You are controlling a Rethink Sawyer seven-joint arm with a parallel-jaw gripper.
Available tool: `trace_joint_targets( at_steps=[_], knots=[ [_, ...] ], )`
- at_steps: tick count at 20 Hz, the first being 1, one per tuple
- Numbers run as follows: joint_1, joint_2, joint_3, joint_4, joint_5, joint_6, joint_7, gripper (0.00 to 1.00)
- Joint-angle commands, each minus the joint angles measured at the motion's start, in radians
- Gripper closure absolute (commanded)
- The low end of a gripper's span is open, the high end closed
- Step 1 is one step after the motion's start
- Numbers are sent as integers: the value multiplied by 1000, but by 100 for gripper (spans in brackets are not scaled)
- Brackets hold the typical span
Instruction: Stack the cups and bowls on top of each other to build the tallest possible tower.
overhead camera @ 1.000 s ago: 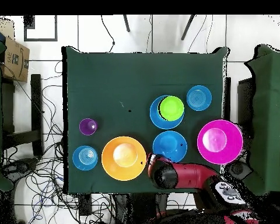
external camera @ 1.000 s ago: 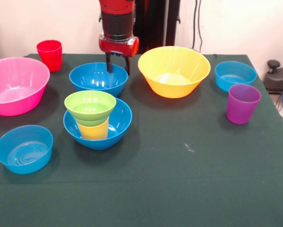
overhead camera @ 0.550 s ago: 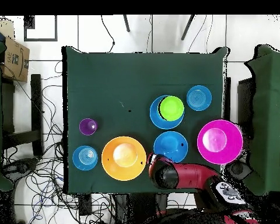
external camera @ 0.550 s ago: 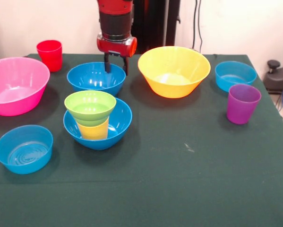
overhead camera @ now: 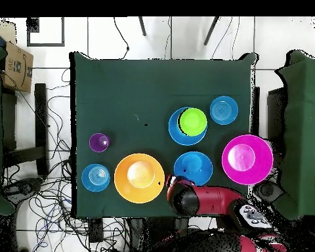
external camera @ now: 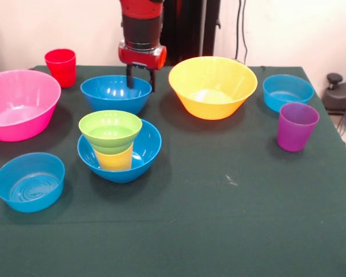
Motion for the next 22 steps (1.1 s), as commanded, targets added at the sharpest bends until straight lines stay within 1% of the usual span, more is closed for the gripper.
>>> trace_joint_targets(
  at_steps=[1,13,17,20,22],
  knots=[
    [10,-23,14,8,-52,-52,58,0],
    [11,-42,15,9,-50,-35,52,0],
    [-6,-49,36,13,-53,-22,39,0],
    [-20,-39,53,7,-56,-21,31,0],
    [-17,-40,53,7,-54,-18,32,0]
  ],
)
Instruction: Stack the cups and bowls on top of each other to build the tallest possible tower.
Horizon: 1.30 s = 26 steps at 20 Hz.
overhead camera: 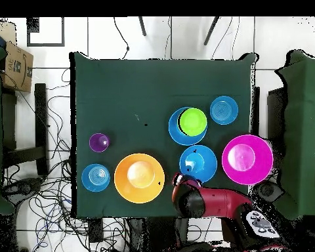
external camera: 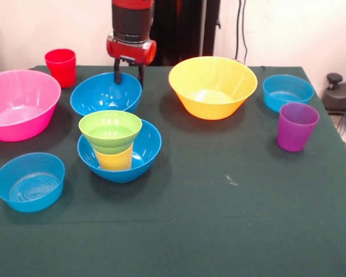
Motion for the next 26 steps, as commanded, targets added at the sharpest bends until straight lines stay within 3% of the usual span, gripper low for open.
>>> trace_joint_targets(
  at_steps=[1,17,18,26],
  knots=[
    [-5,9,73,5,-44,-1,35,0],
    [5,62,56,-33,-52,-36,42,0],
    [2,61,58,-33,-51,-29,38,100],
    [22,66,39,-38,-50,-44,49,100]
  ],
)
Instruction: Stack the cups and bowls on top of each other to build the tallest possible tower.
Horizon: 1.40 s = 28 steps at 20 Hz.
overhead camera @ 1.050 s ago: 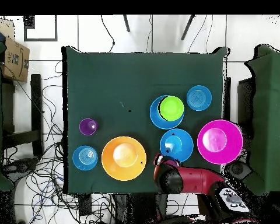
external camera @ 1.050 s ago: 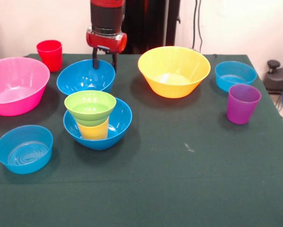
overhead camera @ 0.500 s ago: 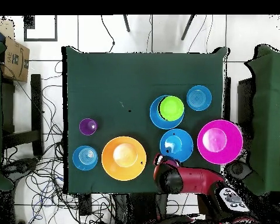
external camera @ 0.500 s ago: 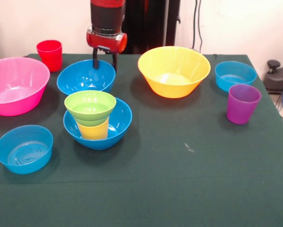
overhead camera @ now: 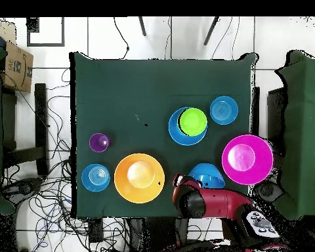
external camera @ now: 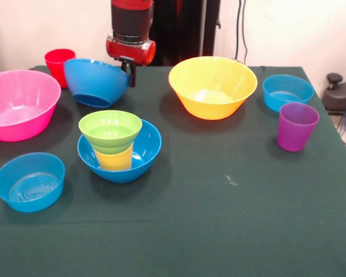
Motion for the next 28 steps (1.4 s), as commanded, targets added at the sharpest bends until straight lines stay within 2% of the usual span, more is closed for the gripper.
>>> trace_joint_targets(
  at_steps=[1,8,11,17,22,28],
  knots=[
    [26,60,42,-38,-49,-47,50,100],
    [30,67,34,-39,-50,-67,56,100],
    [14,64,53,-37,-50,-58,49,100],
    [24,55,61,-41,-35,-35,49,100],
    [-13,10,120,-23,-13,13,37,100],
    [-43,-93,210,-6,63,112,37,100]
  ],
)
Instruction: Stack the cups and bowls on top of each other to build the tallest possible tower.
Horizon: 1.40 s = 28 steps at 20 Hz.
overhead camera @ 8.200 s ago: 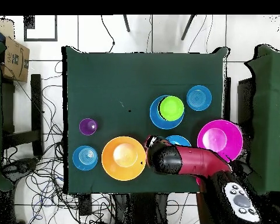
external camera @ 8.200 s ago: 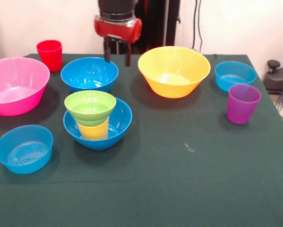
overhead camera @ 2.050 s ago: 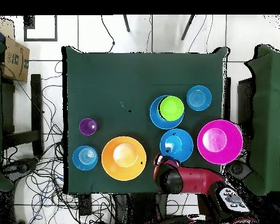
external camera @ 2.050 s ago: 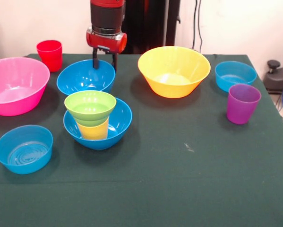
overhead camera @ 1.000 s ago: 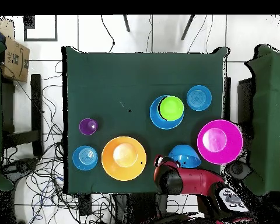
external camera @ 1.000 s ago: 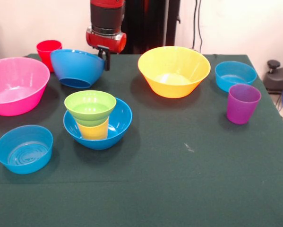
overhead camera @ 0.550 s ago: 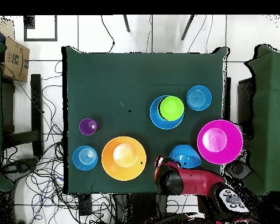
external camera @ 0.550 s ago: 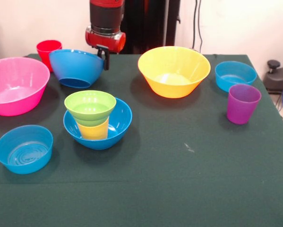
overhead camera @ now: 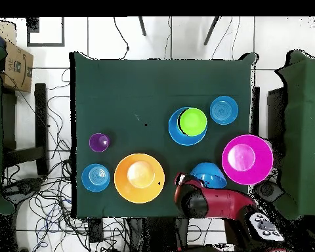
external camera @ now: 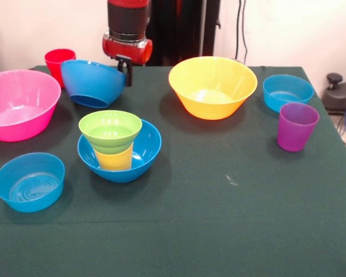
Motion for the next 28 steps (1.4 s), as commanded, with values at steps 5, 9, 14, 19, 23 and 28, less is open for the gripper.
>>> trace_joint_targets(
  at_steps=[5,9,14,19,23,28],
  knots=[
    [-52,-148,262,-11,122,227,0,100],
    [-74,-231,302,-14,179,329,-34,100],
    [-79,-267,320,-13,207,385,-45,100],
    [-53,-265,302,-8,202,367,-5,100],
    [-34,-282,296,-23,216,402,0,100],
    [-11,-308,294,-65,253,486,-7,100]
  ],
)
